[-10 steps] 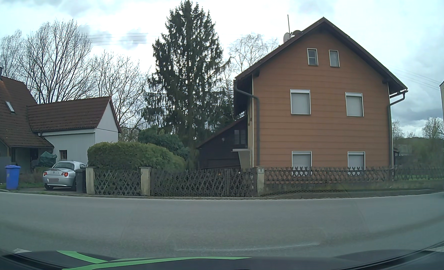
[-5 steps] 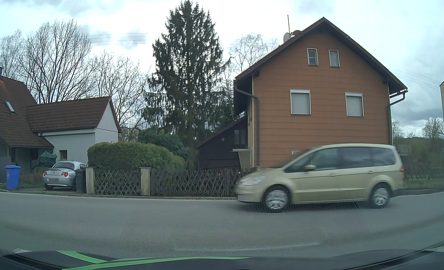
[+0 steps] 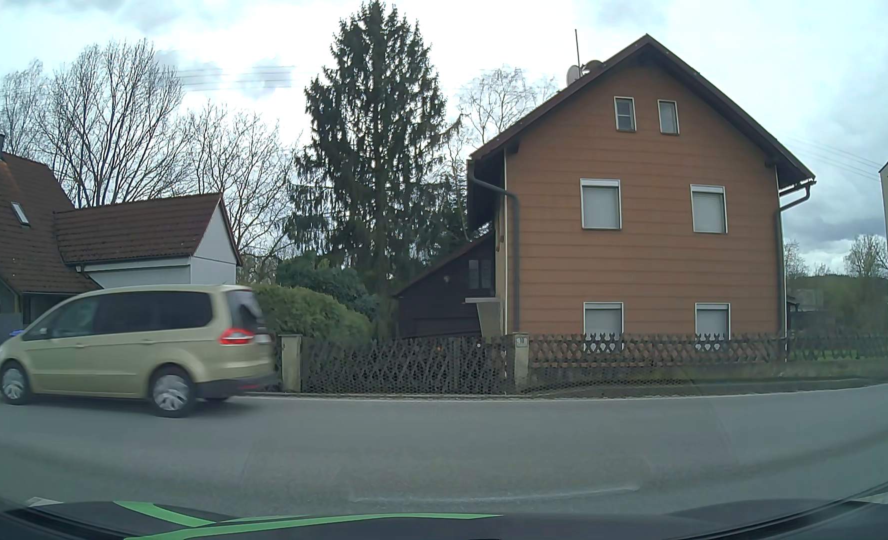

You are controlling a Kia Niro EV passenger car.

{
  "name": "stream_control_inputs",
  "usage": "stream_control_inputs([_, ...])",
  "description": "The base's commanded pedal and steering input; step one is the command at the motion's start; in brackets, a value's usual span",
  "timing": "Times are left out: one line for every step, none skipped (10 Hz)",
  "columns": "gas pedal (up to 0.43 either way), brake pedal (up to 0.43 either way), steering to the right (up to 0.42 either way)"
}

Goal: Follow the waypoints while adhering to traffic rules and regulations

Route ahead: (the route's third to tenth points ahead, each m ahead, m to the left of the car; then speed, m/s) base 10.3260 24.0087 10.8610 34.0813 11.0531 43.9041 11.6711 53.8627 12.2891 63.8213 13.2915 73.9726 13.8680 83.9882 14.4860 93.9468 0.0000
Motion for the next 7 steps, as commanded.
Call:
stream_control_inputs([0.000, 0.323, -0.017])
stream_control_inputs([0.000, 0.323, -0.017])
stream_control_inputs([0.000, 0.323, -0.017])
stream_control_inputs([0.000, 0.323, -0.017])
stream_control_inputs([0.000, 0.323, -0.018])
stream_control_inputs([0.000, 0.317, -0.019])
stream_control_inputs([0.000, 0.317, -0.024])
